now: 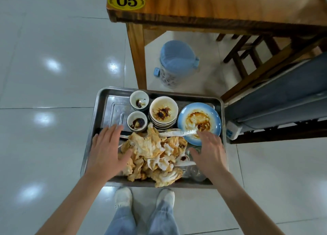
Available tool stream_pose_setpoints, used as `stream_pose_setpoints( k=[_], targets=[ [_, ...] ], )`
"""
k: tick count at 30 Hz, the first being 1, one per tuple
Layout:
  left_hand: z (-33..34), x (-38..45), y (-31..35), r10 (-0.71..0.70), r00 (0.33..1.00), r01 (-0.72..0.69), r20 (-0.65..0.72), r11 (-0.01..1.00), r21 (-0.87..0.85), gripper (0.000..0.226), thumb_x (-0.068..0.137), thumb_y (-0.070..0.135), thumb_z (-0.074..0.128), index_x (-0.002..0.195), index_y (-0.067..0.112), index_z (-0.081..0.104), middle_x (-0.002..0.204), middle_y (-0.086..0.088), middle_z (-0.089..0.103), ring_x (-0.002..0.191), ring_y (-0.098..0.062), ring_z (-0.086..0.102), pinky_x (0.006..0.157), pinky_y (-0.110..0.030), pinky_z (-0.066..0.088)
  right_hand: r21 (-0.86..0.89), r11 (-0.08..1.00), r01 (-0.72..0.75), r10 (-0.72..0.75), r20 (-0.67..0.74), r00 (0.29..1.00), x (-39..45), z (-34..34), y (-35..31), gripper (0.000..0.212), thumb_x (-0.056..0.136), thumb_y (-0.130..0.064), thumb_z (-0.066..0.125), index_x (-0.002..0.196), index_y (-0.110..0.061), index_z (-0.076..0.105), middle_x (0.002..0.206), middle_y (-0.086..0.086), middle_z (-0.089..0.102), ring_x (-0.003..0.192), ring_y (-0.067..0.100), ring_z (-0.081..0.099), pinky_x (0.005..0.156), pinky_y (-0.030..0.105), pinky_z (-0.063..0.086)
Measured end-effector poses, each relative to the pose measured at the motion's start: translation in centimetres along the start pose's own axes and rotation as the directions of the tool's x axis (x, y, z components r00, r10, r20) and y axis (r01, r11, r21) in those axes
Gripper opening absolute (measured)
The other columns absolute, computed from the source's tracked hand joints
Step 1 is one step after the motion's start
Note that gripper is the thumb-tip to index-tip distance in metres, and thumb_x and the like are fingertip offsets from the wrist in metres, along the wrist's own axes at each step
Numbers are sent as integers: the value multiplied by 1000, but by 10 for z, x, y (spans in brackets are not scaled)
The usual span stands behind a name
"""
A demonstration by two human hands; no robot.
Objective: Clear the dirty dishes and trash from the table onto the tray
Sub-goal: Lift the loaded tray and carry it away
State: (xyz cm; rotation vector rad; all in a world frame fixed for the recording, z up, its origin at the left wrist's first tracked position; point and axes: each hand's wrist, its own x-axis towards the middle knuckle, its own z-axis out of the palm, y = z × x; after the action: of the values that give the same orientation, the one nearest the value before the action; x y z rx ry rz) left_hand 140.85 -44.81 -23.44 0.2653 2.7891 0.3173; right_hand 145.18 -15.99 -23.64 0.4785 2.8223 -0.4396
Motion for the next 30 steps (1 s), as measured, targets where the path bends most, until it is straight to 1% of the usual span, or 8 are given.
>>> stream_pose_setpoints(
  k=[4, 9, 12, 15, 18, 23, 26, 30],
  targets=[
    [6, 9, -12, 10, 999, -12, 44, 998, 54, 82, 81, 49, 59, 147, 14, 25, 153, -9, 24, 142, -29, 19, 113, -49, 18, -30, 999, -46, 47, 29, 998, 9, 0, 10, 69, 82, -43, 63, 140, -22, 32, 141, 2, 39, 128, 23, 32, 104, 42, 35],
    [14, 23, -24, -9, 1000, 9, -10, 998, 58, 72, 80, 40, 65, 140, 10, 39, 146, -15, 37, 134, -35, 34, 106, -53, 30, -39, 992, -118, 121, 75, 990, 24, -2, 22, 68, 87, -42, 56, 143, -20, 24, 144, 5, 33, 130, 25, 31, 105, 43, 36],
    [19, 31, -30, -36, 999, 37, -11, 995, 89, 71, 79, 39, 67, 138, 9, 41, 144, -16, 39, 131, -36, 37, 104, -53, 34, -67, 985, -162, 166, 71, 983, 33, -4, 34, 65, 89, -41, 54, 142, -20, 25, 143, 5, 34, 128, 25, 33, 102, 42, 39],
    [21, 37, -32, -80, 997, 81, -4, 993, 89, 71, 84, 41, 60, 142, 11, 35, 148, -14, 34, 135, -33, 33, 108, -49, 29, -73, 977, -202, 207, 70, 976, 39, -3, 44, 64, 89, -40, 54, 143, -18, 26, 143, 6, 36, 127, 26, 35, 101, 42, 38],
    [22, 40, -35, -107, 994, 103, 26, 988, 111, 68, 88, 41, 53, 145, 14, 29, 150, -11, 30, 138, -29, 27, 111, -45, 26, -72, 970, -231, 238, 106, 965, 40, 1, 43, 63, 89, -37, 55, 142, -15, 29, 141, 9, 38, 125, 28, 37, 98, 42, 40],
    [18, 43, -40, -160, 987, 159, 12, 983, 89, 57, 88, 30, 53, 140, 12, 38, 146, -12, 37, 135, -30, 33, 110, -44, 29, -37, 960, -276, 279, 114, 954, 41, 2, 39, 54, 91, -24, 52, 140, -12, 34, 137, 12, 41, 122, 30, 40, 94, 40, 41],
    [14, 49, -39, -214, 977, 213, 2, 973, 86, 54, 87, 21, 54, 138, 10, 39, 143, -15, 40, 131, -32, 36, 108, -46, 31, -15, 956, -295, 295, 104, 950, 46, -3, 39, 46, 91, -17, 51, 135, -10, 39, 129, 14, 46, 116, 30, 44, 88, 38, 44],
    [11, 55, -38, -319, 948, 318, 12, 945, 75, 53, 84, 10, 54, 134, 5, 39, 129, -20, 47, 116, -39, 47, 98, -51, 41, -20, 948, -316, 317, 116, 941, 52, -9, 40, 42, 89, -12, 51, 130, -11, 42, 125, 15, 45, 115, 32, 45, 86, 41, 45]
  ],
)
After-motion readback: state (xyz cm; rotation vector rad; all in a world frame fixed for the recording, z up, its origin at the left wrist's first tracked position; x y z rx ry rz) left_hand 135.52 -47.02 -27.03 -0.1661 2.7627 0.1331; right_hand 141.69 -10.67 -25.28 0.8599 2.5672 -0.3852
